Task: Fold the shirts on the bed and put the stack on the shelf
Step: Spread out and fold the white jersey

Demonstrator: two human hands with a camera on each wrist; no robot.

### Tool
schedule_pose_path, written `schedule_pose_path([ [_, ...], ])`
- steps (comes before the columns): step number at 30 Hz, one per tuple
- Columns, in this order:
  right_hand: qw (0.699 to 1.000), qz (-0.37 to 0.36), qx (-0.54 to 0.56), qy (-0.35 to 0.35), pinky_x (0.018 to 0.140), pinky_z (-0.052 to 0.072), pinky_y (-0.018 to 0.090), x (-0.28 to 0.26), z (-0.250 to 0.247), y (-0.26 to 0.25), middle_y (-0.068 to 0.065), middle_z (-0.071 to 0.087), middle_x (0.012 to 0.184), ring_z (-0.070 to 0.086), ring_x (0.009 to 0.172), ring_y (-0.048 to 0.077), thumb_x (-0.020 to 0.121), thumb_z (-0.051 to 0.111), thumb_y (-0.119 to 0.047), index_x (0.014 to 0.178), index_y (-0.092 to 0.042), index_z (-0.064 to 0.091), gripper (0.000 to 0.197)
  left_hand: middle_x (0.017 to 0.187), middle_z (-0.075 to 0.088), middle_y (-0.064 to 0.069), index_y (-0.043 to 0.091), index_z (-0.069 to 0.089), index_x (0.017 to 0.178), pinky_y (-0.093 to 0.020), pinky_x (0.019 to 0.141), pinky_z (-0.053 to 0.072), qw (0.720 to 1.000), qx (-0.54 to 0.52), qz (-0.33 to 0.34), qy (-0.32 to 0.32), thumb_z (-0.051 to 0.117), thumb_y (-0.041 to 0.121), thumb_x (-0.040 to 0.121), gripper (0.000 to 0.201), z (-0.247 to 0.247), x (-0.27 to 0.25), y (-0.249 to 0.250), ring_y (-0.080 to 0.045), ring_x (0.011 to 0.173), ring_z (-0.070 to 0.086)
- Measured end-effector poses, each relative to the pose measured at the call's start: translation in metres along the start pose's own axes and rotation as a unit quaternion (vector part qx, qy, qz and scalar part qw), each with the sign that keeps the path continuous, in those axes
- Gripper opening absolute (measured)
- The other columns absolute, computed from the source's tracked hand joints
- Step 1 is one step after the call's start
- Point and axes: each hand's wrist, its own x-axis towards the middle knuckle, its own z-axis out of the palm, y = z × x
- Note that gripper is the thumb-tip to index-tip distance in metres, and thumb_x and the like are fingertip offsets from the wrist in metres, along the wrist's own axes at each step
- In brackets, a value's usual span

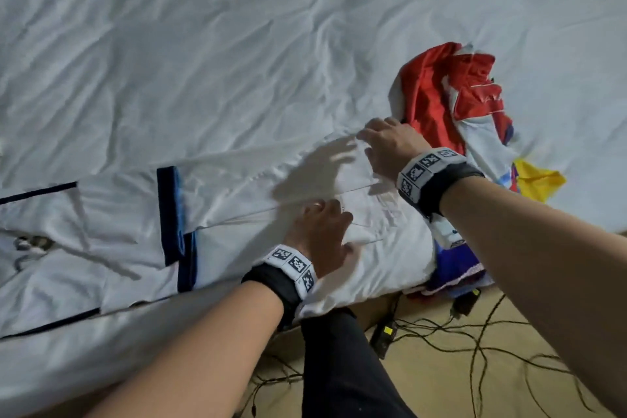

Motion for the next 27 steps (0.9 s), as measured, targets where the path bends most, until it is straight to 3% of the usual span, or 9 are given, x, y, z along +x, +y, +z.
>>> schedule_pose_path([
  [2, 1.0, -0.03, -0.006, -0.003, 0.097, 0.044, 0.046, 0.015, 0.0, 0.013, 0.002, 0.051, 0.138, 0.047, 0.124, 0.027, 0.097, 0.051, -0.022, 0.137, -0.021, 0.051, 0.041, 0.118, 0.056, -0.013, 0.016, 0.063, 0.117, -0.046, 0.088, 0.045, 1.0, 0.011, 0.012, 0.001, 0.07, 0.041, 0.082, 0.044, 0.006, 0.016, 0.021, -0.037, 0.107, 0.057],
  [5, 0.997, -0.073, -0.012, -0.023, 0.097, 0.044, 0.046, 0.036, 0.003, 0.022, 0.001, 0.053, 0.135, 0.048, 0.123, 0.027, 0.097, 0.053, -0.029, 0.139, -0.026, 0.047, 0.043, 0.1, 0.062, -0.006, 0.02, 0.069, 0.097, -0.039, 0.072, 0.048, 1.0, 0.008, -0.003, 0.023, 0.078, 0.041, 0.066, 0.039, 0.013, 0.034, 0.042, -0.031, 0.09, 0.062],
  [8, 0.994, -0.088, -0.027, -0.053, 0.096, 0.043, 0.045, 0.049, 0.008, 0.022, 0.002, 0.056, 0.122, 0.051, 0.118, 0.027, 0.094, 0.058, -0.033, 0.135, -0.024, 0.05, 0.042, 0.09, 0.065, -0.005, 0.019, 0.071, 0.086, -0.036, 0.066, 0.048, 0.998, 0.006, -0.005, 0.06, 0.076, 0.033, 0.064, 0.026, 0.016, 0.048, 0.057, -0.028, 0.078, 0.063],
  [11, 0.994, -0.082, -0.022, -0.068, 0.096, 0.04, 0.043, 0.059, 0.009, 0.02, 0.001, 0.058, 0.12, 0.05, 0.118, 0.026, 0.091, 0.059, -0.028, 0.13, -0.022, 0.05, 0.04, 0.08, 0.066, -0.005, 0.017, 0.071, 0.083, -0.033, 0.06, 0.048, 0.998, 0.029, -0.01, 0.062, 0.08, 0.024, 0.059, 0.027, 0.023, 0.061, 0.066, -0.026, 0.07, 0.064],
  [13, 0.993, -0.083, -0.025, -0.078, 0.094, 0.039, 0.041, 0.063, 0.007, 0.02, 0.0, 0.058, 0.112, 0.051, 0.116, 0.025, 0.091, 0.06, -0.027, 0.121, -0.021, 0.054, 0.031, 0.068, 0.062, -0.004, 0.016, 0.069, 0.072, -0.028, 0.053, 0.045, 0.997, 0.041, -0.012, 0.059, 0.082, 0.015, 0.051, 0.024, 0.024, 0.066, 0.069, -0.025, 0.06, 0.062],
  [15, 0.992, -0.081, -0.024, -0.089, 0.087, 0.037, 0.035, 0.063, 0.003, 0.02, -0.003, 0.053, 0.092, 0.053, 0.106, 0.023, 0.091, 0.058, -0.023, 0.099, -0.02, 0.053, 0.01, 0.061, 0.06, -0.003, 0.016, 0.067, 0.063, -0.025, 0.049, 0.043, 0.996, 0.043, -0.017, 0.075, 0.081, 0.01, 0.047, 0.022, 0.023, 0.067, 0.071, -0.025, 0.053, 0.06],
  [20, 0.987, -0.056, 0.078, -0.127, 0.069, 0.049, 0.032, 0.051, -0.023, 0.007, 0.005, 0.061, 0.08, 0.062, 0.082, 0.028, 0.082, 0.061, -0.022, 0.085, -0.016, 0.062, 0.006, 0.058, 0.061, -0.002, 0.017, 0.065, 0.067, -0.026, 0.048, 0.045, 0.986, -0.065, -0.041, 0.145, 0.081, 0.015, 0.047, 0.026, 0.004, 0.047, 0.06, -0.025, 0.052, 0.061],
  [25, 0.983, -0.047, 0.115, -0.134, 0.058, 0.041, 0.027, 0.044, -0.07, -0.029, 0.005, 0.063, 0.081, 0.058, 0.074, 0.022, 0.082, 0.065, -0.03, 0.083, -0.013, 0.065, 0.017, 0.061, 0.061, 0.003, 0.023, 0.052, 0.076, -0.023, 0.05, 0.029, 0.939, -0.181, -0.103, 0.275, 0.056, 0.023, 0.059, 0.017, -0.015, -0.006, 0.032, -0.025, 0.058, 0.06],
  [27, 0.98, -0.047, 0.139, -0.132, 0.055, 0.039, 0.025, 0.043, -0.087, -0.056, 0.001, 0.059, 0.075, 0.053, 0.068, 0.016, 0.085, 0.064, -0.03, 0.075, -0.015, 0.064, 0.018, 0.063, 0.059, 0.003, 0.024, 0.051, 0.077, -0.024, 0.053, 0.027, 0.914, -0.223, -0.141, 0.309, 0.056, 0.023, 0.061, 0.017, -0.017, -0.033, 0.014, -0.026, 0.06, 0.058],
])
